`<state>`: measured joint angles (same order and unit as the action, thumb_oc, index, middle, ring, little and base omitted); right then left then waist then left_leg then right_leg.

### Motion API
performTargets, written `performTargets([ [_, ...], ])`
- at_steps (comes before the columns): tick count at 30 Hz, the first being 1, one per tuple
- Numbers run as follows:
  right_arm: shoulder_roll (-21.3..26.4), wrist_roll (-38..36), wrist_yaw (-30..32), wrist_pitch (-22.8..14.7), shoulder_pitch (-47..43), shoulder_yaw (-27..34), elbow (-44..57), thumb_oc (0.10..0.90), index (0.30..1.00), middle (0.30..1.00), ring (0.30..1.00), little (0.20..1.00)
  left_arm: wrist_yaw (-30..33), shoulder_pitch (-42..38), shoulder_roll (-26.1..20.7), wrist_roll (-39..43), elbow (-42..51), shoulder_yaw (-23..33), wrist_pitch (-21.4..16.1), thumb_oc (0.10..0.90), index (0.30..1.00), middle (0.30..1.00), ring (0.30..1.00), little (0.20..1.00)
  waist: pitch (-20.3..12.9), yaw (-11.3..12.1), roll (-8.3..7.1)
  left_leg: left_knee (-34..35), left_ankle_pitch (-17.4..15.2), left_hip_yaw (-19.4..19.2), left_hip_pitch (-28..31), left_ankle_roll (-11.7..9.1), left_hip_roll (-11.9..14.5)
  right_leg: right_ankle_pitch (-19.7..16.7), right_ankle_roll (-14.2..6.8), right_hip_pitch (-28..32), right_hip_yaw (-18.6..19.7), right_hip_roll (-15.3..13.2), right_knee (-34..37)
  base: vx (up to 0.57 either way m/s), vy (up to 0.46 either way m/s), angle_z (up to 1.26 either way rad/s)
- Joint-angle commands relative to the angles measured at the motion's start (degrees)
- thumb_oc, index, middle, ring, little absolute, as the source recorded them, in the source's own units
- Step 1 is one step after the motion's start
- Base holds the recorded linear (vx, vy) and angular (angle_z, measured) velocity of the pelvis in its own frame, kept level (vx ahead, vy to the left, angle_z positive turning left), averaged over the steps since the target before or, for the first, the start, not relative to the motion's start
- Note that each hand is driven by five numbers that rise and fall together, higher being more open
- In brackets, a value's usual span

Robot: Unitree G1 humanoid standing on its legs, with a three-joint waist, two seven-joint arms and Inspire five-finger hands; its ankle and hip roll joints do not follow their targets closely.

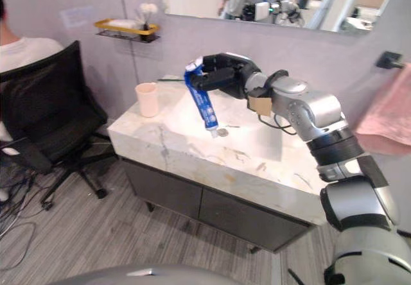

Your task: Organize the bathroom.

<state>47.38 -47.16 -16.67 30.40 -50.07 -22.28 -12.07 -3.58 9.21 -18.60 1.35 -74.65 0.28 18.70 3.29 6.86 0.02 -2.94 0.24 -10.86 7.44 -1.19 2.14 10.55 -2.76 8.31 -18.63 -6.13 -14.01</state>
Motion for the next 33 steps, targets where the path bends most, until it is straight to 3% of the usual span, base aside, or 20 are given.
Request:
performTargets([
  [1, 0.4, -0.1, -0.3, -10.8, -7.6, 5.6, 0.2, 0.400, 0.300, 0.300, 0.300, 0.300, 1.6, 1.9, -4.3, -2.2, -2.6, -2.3, 1.1, 0.800, 0.900, 0.900, 0.900, 0.900, -3.0, 0.6, -2.35, -3.1, -4.2, -2.9, -0.9, 0.1, -3.7, -1.6, 0.3, 5.8, -3.5, 3.2, 7.5, 0.04, 0.082, 0.08],
  [5, -0.4, -1.5, 0.4, -13.2, -8.1, 5.0, 0.2, 0.400, 0.300, 0.300, 0.300, 0.300, 2.6, 2.0, -5.3, -1.3, -1.0, -2.8, 0.9, 0.800, 0.900, 0.900, 0.900, 0.900, -3.3, 1.3, -1.58, -0.6, -3.6, -0.5, -0.1, 1.3, -4.7, -2.0, -1.3, 4.0, -3.4, 1.1, 5.5, 0.02, 0.067, 0.03],
  [7, -1.4, -1.8, 0.4, -15.2, -8.2, 5.0, 0.8, 0.400, 0.300, 0.300, 0.300, 0.300, 3.4, 1.3, -7.0, 0.8, 0.3, -2.8, 1.5, 0.800, 0.900, 0.900, 0.900, 0.900, -2.1, 0.9, 0.01, 1.7, -3.5, 0.4, 1.3, 3.6, -5.4, -2.5, -3.8, -1.1, -2.2, -2.9, -6.5, -0.02, 0.103, -0.04],
  [8, -1.6, -1.8, 0.7, -15.4, -8.2, 5.0, 1.0, 0.400, 0.300, 0.300, 0.300, 0.300, 3.5, 1.1, -7.3, 1.1, 0.4, -2.7, 1.7, 0.800, 0.900, 0.900, 0.900, 0.900, -1.9, 0.7, 0.14, 1.8, -3.6, 0.7, 1.4, 4.0, -5.6, -2.6, -4.3, -2.4, -1.7, -3.7, -9.2, -0.04, 0.082, -0.04],
  [9, -1.8, -1.5, 0.9, -16.3, -7.6, 5.4, 2.0, 0.400, 0.300, 0.300, 0.300, 0.300, 3.6, 0.4, -8.4, 2.0, 0.9, -2.7, 2.4, 0.800, 0.900, 0.900, 0.900, 0.900, -0.4, -0.2, 0.16, 1.1, -4.0, 3.6, 1.7, 4.8, -6.7, -5.6, -6.3, -6.2, 2.8, -5.0, -12.6, 0.00, 0.000, 0.00],
  [11, -2.0, -0.6, 1.1, -15.8, -6.9, 6.2, 3.5, 0.400, 0.300, 0.300, 0.300, 0.300, 3.8, 0.0, -8.6, 2.8, 1.2, -3.0, 2.8, 0.800, 0.900, 0.900, 0.900, 0.900, 0.5, -0.8, 0.19, 0.4, -3.9, 5.1, 1.4, 4.4, -7.0, -7.1, -6.6, -6.7, 5.2, -4.7, -8.6, 0.01, -0.058, 0.42],
  [12, -2.0, 0.1, 1.1, -15.6, -6.3, 6.9, 4.4, 0.400, 0.300, 0.300, 0.300, 0.300, 3.8, -0.3, -8.6, 3.1, 1.4, -3.4, 2.9, 0.800, 0.900, 0.900, 0.900, 0.900, 1.0, -1.3, 0.18, 0.1, -3.8, 5.8, 1.3, 4.0, -7.1, -7.0, -6.4, -6.2, 6.8, -4.4, -4.1, 0.05, -0.144, 0.67],
  [13, -1.9, 0.6, 1.3, -15.4, -5.6, 7.6, 5.9, 0.400, 0.300, 0.300, 0.300, 0.300, 4.2, -0.5, -8.5, 3.8, 2.0, -3.8, 3.1, 0.800, 0.900, 0.900, 0.900, 0.900, 1.8, -2.0, 0.01, -0.1, -4.1, 7.2, 1.5, 3.7, -7.2, -9.3, -6.8, -5.1, 9.5, -4.0, 3.1, 0.04, -0.109, 0.49],
  [14, -1.9, 0.6, 1.3, -15.4, -5.6, 7.6, 5.9, 0.400, 0.300, 0.300, 0.300, 0.300, 4.2, -0.5, -8.5, 3.8, 2.0, -3.8, 3.1, 0.800, 0.900, 0.900, 0.900, 0.900, 1.8, -2.0, 0.01, -0.1, -4.1, 7.2, 1.5, 3.7, -7.2, -9.3, -6.8, -5.1, 9.5, -4.0, 3.1, 0.01, -0.134, 0.04],
  [15, -1.8, 0.6, 2.2, -15.1, -5.5, 7.6, 7.3, 0.400, 0.300, 0.300, 0.300, 0.300, 4.3, -0.5, -8.5, 4.2, 2.2, -4.1, 2.8, 0.800, 0.900, 0.900, 0.900, 0.900, 2.4, -2.6, -0.21, -0.1, -4.3, 8.1, 1.3, 3.4, -7.3, -11.1, -7.5, -5.3, 12.1, -3.4, 6.4, -0.03, -0.160, 0.08],
  [16, -1.0, -1.2, 4.4, -15.7, -5.5, 6.9, 8.9, 0.400, 0.300, 0.300, 0.300, 0.300, 3.9, -0.1, -9.1, 2.4, 3.4, -3.9, 3.1, 0.800, 0.900, 0.900, 0.900, 0.900, 4.1, -3.6, -0.99, -1.5, -5.3, 9.1, 1.4, 3.8, -6.6, -13.0, -8.3, -8.1, 15.5, -2.3, 3.5, -0.02, -0.203, 0.29],
  [21, 1.4, -3.2, 2.9, -17.5, -6.7, 6.3, 5.8, 0.400, 0.300, 0.300, 0.300, 0.300, 3.7, -0.5, -8.5, 2.2, 1.7, -4.3, 0.2, 0.800, 0.900, 0.900, 0.900, 0.900, 4.2, -2.9, -2.40, -2.8, -5.4, 6.6, -0.2, 2.8, -4.7, -11.4, -6.0, -5.2, 13.9, 0.1, 9.4, -0.01, -0.125, 0.48],
  [33, 1.9, -2.9, 2.0, -20.2, -6.7, 5.9, 3.0, 0.400, 0.300, 0.300, 0.300, 0.300, 4.4, -0.8, -8.4, 2.2, 0.6, -3.7, 0.0, 0.800, 0.900, 0.900, 0.900, 0.900, 2.1, -2.5, -3.07, 0.1, -4.8, 5.5, 0.3, 2.0, -3.9, -9.8, -5.1, -2.6, 11.7, 0.7, 12.0, 0.06, 0.000, 0.13],
])
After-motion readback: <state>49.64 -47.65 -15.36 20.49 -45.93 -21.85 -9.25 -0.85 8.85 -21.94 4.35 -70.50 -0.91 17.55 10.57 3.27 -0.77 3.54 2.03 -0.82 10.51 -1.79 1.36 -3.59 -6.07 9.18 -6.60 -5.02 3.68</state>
